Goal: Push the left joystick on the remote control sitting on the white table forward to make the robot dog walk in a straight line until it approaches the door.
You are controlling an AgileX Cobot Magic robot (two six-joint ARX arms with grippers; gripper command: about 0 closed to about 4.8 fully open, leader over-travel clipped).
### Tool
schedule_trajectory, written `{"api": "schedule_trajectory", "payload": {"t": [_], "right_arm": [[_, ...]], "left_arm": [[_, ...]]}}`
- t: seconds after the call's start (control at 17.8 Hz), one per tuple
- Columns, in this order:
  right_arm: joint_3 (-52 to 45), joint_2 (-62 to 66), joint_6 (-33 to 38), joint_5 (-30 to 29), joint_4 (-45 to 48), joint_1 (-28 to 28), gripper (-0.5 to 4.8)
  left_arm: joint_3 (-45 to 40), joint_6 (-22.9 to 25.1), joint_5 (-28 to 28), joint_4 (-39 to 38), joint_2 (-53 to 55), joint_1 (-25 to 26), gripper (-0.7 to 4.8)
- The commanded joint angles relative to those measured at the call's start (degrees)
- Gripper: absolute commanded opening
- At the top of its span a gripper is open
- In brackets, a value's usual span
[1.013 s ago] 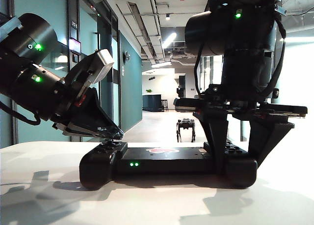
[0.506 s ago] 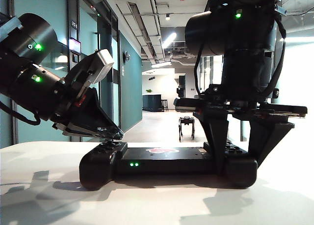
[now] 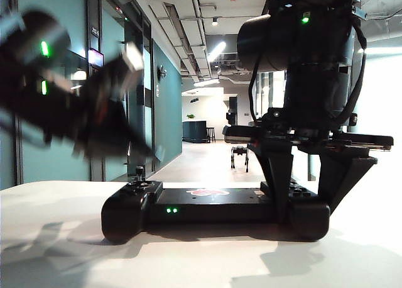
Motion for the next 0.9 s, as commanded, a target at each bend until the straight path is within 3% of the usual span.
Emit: {"api": "schedule_trajectory", "payload": {"t": [0.06, 0.28, 0.39, 0.62, 0.68, 0.73, 0.9], "right_arm": [[-0.3, 0.3, -0.2, -0.8, -0.5, 0.0, 2.1], [-0.3, 0.3, -0.3, -0.8, 0.9, 0.0, 2.1], [-0.3, 0.3, -3.0, -0.7, 1.5, 0.0, 2.11], [-0.3, 0.3, -4.3, -0.8, 2.3, -0.1, 2.13], [-0.3, 0.3, -4.9, -0.8, 2.1, -0.1, 2.51], [-0.3, 0.3, -5.2, -1.2, 1.8, -0.1, 3.49], [1.6, 0.2, -6.8, -1.4, -1.4, 0.0, 3.69]], "left_arm": [[1.7, -4.3, 0.7, 0.1, -5.6, 0.0, -0.05], [2.4, -13.1, -7.1, -1.6, -15.8, 0.0, -0.05], [2.5, -17.3, -15.0, -4.1, -23.7, 0.0, -0.06], [6.3, -18.5, -26.3, -17.0, -34.3, 0.0, -0.05], [8.0, -18.4, -28.8, -20.9, -36.3, 0.0, -0.06], [10.1, -18.4, -30.1, -24.8, -38.1, 0.0, -0.06], [14.1, -16.8, -30.1, -31.1, -40.7, 0.0, -0.05]]}}
